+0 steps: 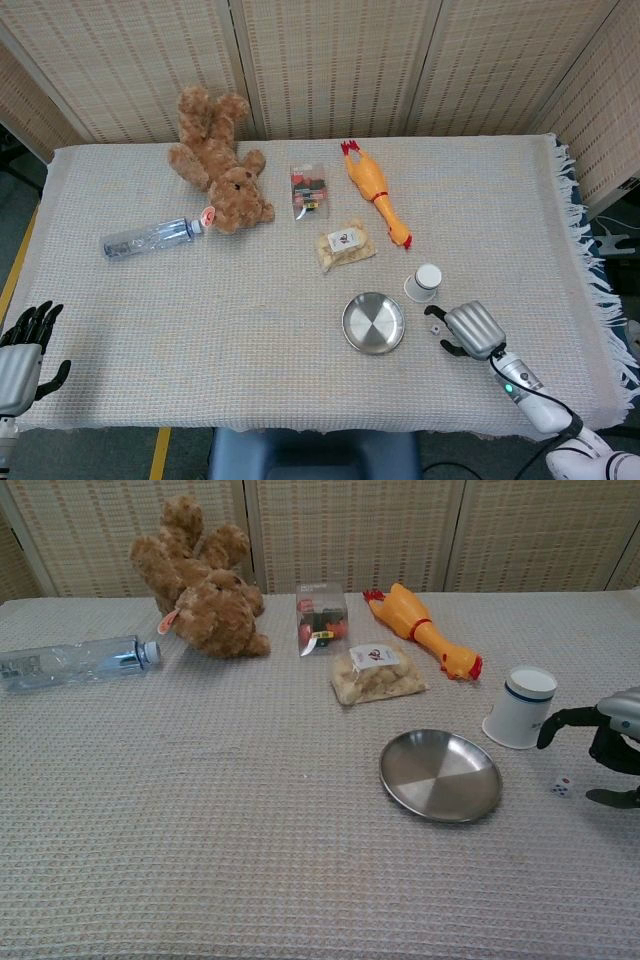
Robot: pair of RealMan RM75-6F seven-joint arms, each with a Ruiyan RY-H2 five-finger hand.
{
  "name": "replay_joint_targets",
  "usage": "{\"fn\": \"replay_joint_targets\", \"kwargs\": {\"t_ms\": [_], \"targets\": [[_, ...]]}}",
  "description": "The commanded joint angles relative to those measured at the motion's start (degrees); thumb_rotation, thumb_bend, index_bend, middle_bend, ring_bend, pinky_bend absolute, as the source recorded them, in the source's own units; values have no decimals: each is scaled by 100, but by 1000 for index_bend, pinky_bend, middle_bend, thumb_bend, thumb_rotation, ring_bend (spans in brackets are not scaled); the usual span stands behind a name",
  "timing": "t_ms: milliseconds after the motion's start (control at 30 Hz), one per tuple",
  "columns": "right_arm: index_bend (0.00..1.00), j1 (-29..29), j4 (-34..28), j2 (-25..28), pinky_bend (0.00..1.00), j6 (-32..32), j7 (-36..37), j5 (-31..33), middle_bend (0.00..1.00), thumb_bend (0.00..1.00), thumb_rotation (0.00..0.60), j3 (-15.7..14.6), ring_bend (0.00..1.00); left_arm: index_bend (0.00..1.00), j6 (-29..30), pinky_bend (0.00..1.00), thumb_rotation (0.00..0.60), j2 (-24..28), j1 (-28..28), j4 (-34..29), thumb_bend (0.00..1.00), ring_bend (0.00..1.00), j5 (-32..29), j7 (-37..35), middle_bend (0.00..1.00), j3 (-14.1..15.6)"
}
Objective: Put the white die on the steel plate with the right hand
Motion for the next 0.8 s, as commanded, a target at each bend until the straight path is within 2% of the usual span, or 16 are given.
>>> {"fn": "replay_joint_targets", "kwargs": {"t_ms": [33,367,800], "targets": [[320,65,84,-53,1000,-77,68,60,886,209,600,19,756,0,3,210,600,1,3,3,354,17,-6,-7,23,-3],[348,257,230,-83,1000,-428,298,154,889,211,600,-42,759,0,-21,210,600,-1,-4,15,354,17,-23,-14,23,-5],[359,343,372,-96,1000,-474,510,98,889,280,600,-161,759,0,-42,211,600,-9,-11,29,355,17,-39,-6,23,-6]]}}
